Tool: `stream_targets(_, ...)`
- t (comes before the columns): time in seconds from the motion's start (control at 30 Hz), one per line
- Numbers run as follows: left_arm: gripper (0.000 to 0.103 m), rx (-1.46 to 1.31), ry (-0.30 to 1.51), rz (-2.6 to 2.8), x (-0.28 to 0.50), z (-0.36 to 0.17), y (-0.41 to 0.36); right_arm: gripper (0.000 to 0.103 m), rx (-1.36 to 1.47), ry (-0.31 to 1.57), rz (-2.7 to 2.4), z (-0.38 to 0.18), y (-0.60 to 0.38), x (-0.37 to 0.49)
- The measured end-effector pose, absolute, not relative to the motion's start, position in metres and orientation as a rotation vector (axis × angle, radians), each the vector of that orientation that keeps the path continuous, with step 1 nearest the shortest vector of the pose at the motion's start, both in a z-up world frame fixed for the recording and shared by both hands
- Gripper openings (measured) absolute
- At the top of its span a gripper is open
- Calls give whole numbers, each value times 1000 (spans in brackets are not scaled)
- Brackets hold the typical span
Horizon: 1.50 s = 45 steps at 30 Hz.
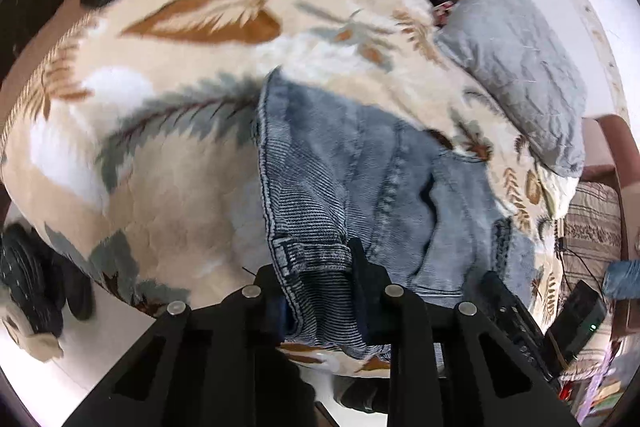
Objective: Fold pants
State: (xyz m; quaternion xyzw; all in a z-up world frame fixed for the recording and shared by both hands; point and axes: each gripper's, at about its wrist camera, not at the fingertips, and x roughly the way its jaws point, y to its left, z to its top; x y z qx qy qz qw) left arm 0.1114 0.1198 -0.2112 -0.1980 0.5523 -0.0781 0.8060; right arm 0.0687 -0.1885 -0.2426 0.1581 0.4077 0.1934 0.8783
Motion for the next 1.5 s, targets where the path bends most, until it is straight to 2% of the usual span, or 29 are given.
stream_targets(0.17,24,-380,1112,-217,101,-180,112,38,316,827,411,-240,-183,69)
stream_targets(0.33,24,-322,1055,-262,91,-153,95,39,279,915,434,-256,-170,76)
stream_targets(0.47,23,-268,1018,-303,86,-134,73,38,209,908,439,-260,-162,75)
stream_targets(0.57,23,-222,995,-330,83,-120,55,38,277,913,455,-259,-173,74)
stream_targets(0.8,22,-108,951,-435,78,-85,-6,38,533,701,337,-228,-262,53)
stream_targets(0.9,13,-41,935,-509,72,-71,-50,38,637,599,217,-216,-316,37)
stream_targets(0.93,5,-27,930,-546,71,-68,-64,38,660,579,190,-213,-328,32)
stream_targets(1.07,5,91,942,-654,61,-65,-145,38,800,479,49,-209,-391,6)
stream_targets(1.2,5,96,1016,-748,59,-78,-192,40,940,440,-41,-218,-443,-14)
stream_targets(1.27,7,71,1032,-766,61,-75,-194,40,978,443,-50,-221,-455,-19)
stream_targets(1.3,12,52,1039,-774,63,-73,-192,40,989,457,-38,-222,-458,-18)
stream_targets(1.37,27,23,1028,-748,67,-66,-180,40,985,491,-1,-224,-453,-15)
stream_targets(1.4,42,17,1012,-722,69,-62,-175,52,980,507,16,-225,-451,-13)
stream_targets(1.43,56,10,996,-700,70,-59,-168,58,976,528,40,-226,-446,-8)
stream_targets(1.5,59,-15,957,-660,74,-54,-149,61,963,561,84,-227,-432,1)
